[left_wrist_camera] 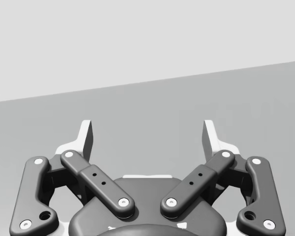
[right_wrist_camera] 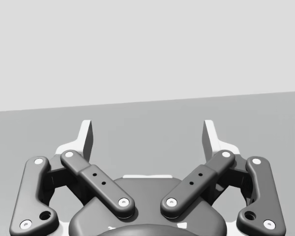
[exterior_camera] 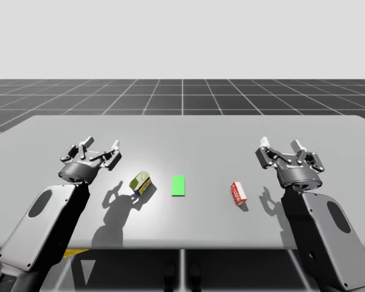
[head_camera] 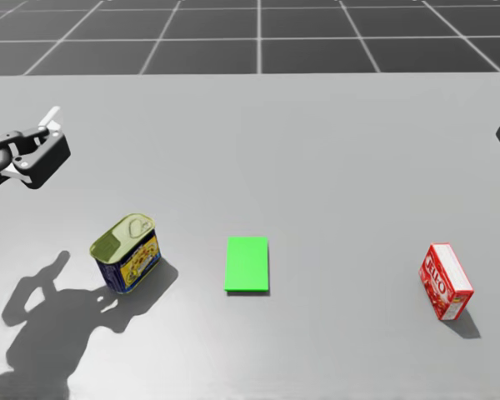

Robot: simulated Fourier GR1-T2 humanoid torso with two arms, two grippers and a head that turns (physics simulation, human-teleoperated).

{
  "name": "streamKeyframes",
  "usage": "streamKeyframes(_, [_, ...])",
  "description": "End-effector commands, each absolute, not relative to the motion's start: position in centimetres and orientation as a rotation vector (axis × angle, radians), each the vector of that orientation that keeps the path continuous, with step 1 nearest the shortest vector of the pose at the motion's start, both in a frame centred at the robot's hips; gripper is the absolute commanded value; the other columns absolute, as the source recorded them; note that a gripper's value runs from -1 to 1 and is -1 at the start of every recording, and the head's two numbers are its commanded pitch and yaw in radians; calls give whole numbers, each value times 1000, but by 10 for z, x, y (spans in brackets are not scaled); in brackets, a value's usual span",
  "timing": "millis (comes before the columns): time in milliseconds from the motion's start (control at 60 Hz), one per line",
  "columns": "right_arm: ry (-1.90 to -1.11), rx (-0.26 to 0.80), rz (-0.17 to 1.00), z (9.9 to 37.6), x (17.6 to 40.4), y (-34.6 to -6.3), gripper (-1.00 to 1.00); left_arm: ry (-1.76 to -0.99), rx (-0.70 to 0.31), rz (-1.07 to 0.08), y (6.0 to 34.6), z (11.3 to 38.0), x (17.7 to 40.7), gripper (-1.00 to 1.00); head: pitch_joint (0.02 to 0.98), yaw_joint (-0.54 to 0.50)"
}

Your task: Look at the card. If it is red, pick the object on the left. If it is green, pick the object on the right.

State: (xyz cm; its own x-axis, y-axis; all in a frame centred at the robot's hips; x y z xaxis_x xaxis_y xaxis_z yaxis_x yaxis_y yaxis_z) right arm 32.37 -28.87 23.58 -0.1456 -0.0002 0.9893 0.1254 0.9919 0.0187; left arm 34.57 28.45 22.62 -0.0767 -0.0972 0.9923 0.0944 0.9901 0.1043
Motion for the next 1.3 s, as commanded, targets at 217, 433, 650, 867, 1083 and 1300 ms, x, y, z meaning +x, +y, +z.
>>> streamKeyframes(217, [-1710, -96, -105, 236, 324, -287, -1000, -1643, 2, -166, 283, 227, 346, -1000, 879, 30])
streamKeyframes(433, [-1709, -98, -100, 236, 323, -285, -1000, -1645, 1, -165, 283, 228, 346, -1000, 882, 28])
streamKeyframes(650, [-1706, -100, -98, 235, 322, -284, -1000, -1644, 1, -165, 283, 228, 346, -1000, 883, 1])
streamKeyframes(867, [-1706, -100, -97, 235, 323, -286, -1000, -1645, 1, -165, 283, 228, 346, -1000, 885, -90])
streamKeyframes(1083, [-1707, -101, -97, 235, 323, -286, -1000, -1644, 1, -165, 283, 228, 346, -1000, 899, -223])
streamKeyframes(1300, [-1708, -100, -99, 236, 323, -286, -1000, -1645, 1, -165, 283, 228, 346, -1000, 918, -333])
